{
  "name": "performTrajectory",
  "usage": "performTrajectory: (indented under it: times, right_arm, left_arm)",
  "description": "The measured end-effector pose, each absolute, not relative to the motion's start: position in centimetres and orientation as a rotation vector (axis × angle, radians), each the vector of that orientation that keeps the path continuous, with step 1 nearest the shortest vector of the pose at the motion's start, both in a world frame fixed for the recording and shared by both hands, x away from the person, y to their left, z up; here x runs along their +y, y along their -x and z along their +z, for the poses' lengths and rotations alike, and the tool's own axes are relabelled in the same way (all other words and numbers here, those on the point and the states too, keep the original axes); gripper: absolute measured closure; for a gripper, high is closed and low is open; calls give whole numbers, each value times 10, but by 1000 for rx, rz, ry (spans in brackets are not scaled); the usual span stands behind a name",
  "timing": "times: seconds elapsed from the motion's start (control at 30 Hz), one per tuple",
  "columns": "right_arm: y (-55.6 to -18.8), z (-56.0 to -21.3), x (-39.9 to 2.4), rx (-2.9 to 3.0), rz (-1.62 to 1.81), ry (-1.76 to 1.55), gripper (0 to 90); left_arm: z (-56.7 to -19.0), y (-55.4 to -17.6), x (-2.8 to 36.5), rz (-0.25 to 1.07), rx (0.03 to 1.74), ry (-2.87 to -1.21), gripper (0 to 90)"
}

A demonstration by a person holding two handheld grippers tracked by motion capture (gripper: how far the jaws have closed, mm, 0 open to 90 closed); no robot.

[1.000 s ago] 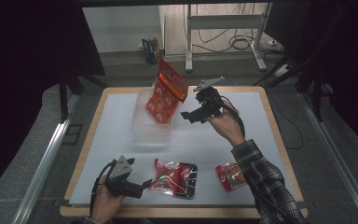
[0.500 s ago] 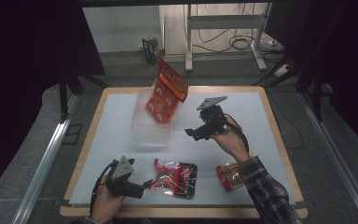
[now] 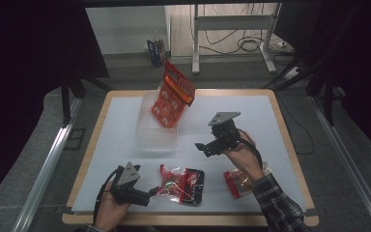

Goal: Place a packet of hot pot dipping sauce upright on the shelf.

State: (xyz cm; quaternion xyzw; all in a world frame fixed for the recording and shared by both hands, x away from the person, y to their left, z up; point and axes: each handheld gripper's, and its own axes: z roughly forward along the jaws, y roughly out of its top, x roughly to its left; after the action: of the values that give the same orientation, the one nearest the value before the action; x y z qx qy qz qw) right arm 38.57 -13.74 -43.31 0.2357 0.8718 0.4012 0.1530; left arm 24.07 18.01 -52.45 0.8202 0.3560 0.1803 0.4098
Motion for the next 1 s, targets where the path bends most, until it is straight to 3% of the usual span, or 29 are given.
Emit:
performTrajectory:
  times: [0.6, 1.0]
  right_arm:
    - [-360, -448, -161, 2508, 1187, -714, 0]
    - [-337, -456, -167, 2486, 1222, -726, 0]
  left_arm:
    - [-521, -239, 179, 463, 917, -2075, 14]
    - [-515, -234, 177, 431, 869, -2063, 223]
